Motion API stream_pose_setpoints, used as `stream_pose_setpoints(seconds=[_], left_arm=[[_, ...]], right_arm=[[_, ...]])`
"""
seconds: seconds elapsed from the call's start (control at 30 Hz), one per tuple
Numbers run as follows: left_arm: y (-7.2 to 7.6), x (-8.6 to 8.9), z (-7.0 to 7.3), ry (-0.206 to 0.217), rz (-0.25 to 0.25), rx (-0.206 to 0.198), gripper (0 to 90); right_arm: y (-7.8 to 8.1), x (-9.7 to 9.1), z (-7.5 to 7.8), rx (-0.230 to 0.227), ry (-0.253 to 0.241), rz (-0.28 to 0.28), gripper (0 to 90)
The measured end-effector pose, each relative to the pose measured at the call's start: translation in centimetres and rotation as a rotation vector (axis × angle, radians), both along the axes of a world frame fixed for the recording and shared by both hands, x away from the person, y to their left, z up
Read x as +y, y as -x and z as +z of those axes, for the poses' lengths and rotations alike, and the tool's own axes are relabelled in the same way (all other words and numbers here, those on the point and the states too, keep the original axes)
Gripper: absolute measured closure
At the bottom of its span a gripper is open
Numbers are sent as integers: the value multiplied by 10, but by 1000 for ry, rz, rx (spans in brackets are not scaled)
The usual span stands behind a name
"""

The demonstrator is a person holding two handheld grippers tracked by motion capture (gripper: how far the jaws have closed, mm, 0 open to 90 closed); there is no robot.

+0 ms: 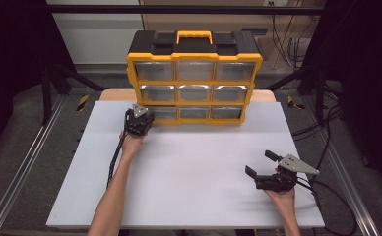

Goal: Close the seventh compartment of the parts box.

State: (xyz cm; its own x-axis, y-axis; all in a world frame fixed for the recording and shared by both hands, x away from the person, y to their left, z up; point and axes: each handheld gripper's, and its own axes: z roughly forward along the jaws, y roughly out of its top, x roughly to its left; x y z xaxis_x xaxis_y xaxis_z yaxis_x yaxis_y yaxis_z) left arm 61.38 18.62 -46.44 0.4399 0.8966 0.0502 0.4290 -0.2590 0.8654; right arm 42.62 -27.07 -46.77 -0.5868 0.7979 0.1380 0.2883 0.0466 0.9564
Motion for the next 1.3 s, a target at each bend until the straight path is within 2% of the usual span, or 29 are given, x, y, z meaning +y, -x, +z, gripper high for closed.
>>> stream_pose_setpoints(seconds=[0.5,0.8,1.17,1.3], left_arm=[[-7,-2,-1,-3,10,-2,896],[-7,0,-2,3,15,13,895],[11,2,8,23,-21,-13,894],[21,5,12,38,-41,-15,855]], right_arm=[[0,0,0,1,0,-2,4],[0,-1,-1,3,-3,-3,4],[0,-1,0,-3,-8,-2,4],[0,-1,-1,-2,-8,-4,4]])
